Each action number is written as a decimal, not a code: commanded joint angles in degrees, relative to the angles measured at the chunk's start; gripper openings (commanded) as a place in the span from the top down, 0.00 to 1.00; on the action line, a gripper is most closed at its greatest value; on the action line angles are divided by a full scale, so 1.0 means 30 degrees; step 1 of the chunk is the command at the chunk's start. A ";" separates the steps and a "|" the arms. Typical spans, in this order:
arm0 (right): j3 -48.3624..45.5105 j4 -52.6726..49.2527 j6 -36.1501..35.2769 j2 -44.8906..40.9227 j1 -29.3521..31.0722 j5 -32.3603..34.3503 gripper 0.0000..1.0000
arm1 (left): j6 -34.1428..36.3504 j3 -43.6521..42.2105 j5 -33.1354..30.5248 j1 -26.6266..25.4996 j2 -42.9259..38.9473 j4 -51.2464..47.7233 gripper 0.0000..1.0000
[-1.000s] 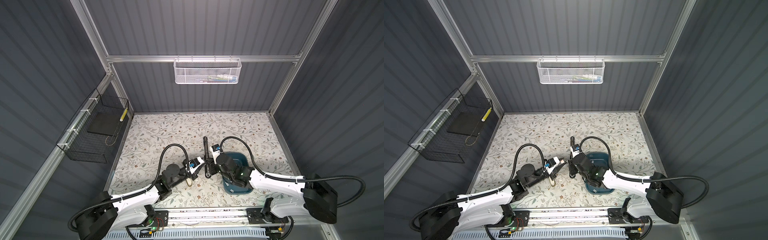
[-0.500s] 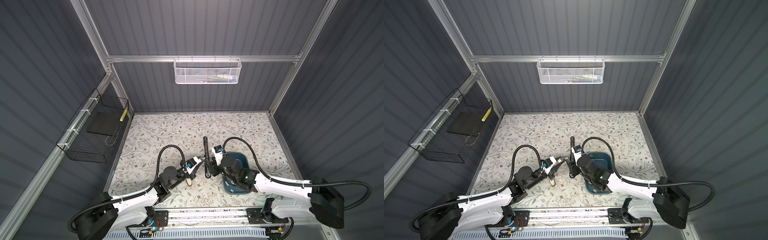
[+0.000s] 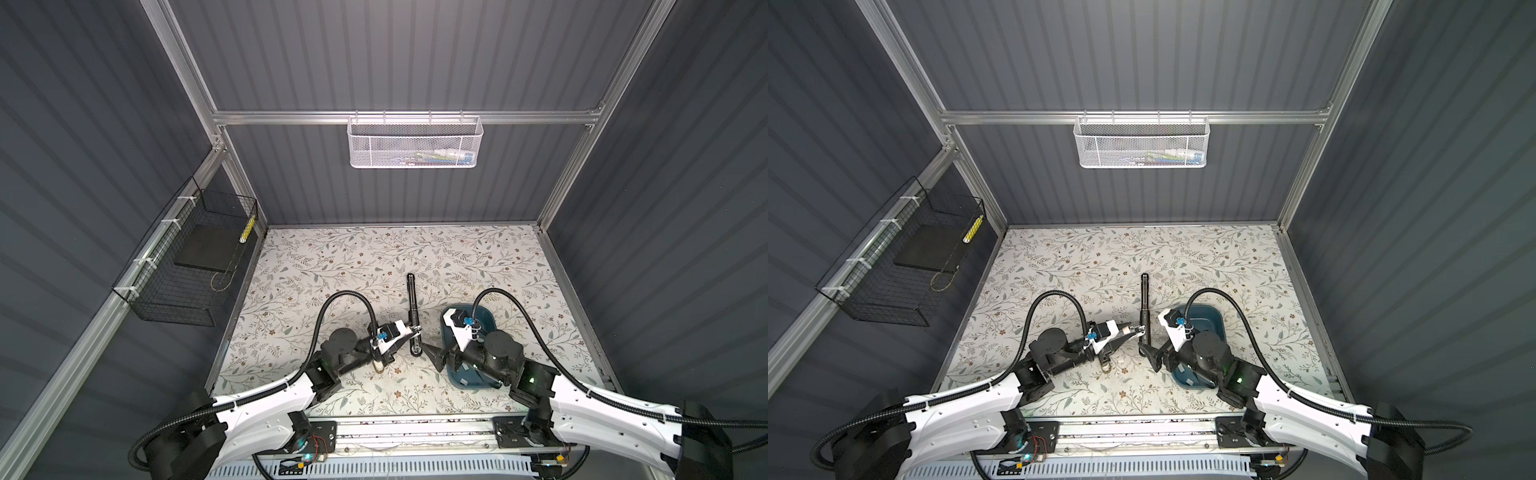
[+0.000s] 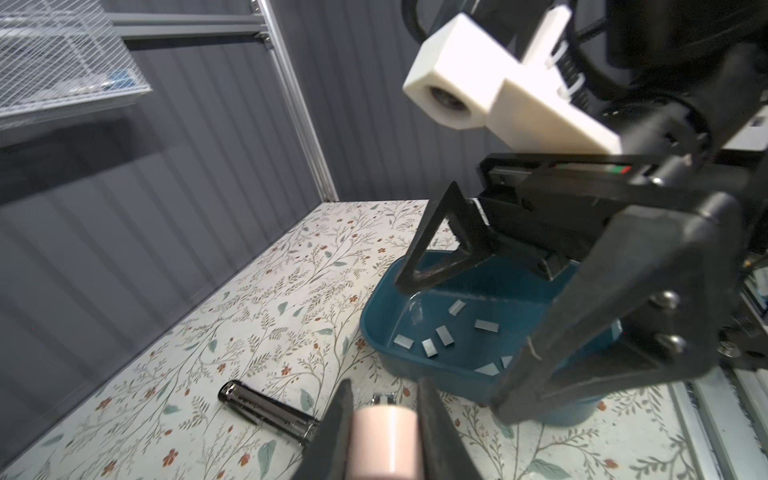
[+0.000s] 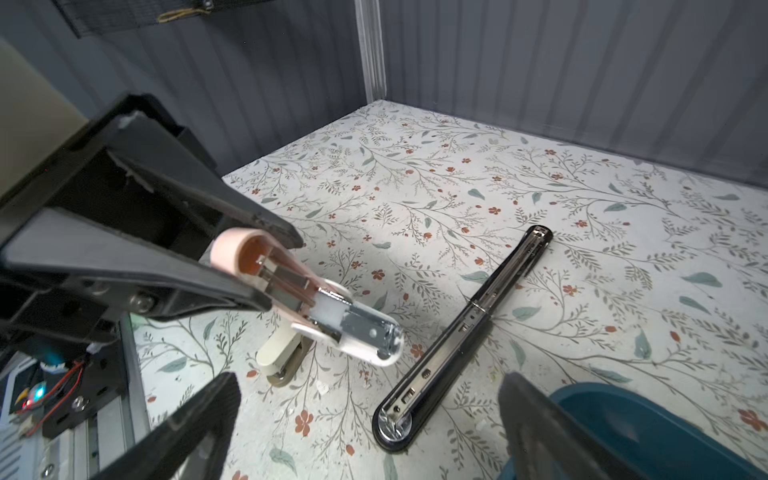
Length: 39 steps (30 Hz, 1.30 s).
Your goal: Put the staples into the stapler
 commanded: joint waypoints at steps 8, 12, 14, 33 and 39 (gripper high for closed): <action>-0.0776 -0.0699 -0.2474 0.0011 -0.0023 -0.2384 0.14 | 0.1308 0.0779 0.4628 0.0003 0.0379 -0.0140 1.00; -0.0820 -0.0356 -0.2600 0.0376 -0.0042 -0.3077 0.19 | 0.1673 0.1031 0.5824 -0.0016 0.0311 -0.0792 1.00; -0.0820 -0.0166 -0.2679 0.0569 -0.0032 -0.3514 0.23 | 0.1693 0.1213 0.6740 0.0042 0.0468 -0.0967 1.00; -0.1279 0.1457 -0.3203 0.0977 0.0061 -0.5345 0.43 | 0.2889 0.3505 0.9227 0.0174 0.1991 -0.4815 1.00; -0.1464 0.1781 -0.3316 0.1007 0.0057 -0.5556 0.44 | 0.2968 0.3734 0.9536 0.0161 0.1996 -0.5180 1.00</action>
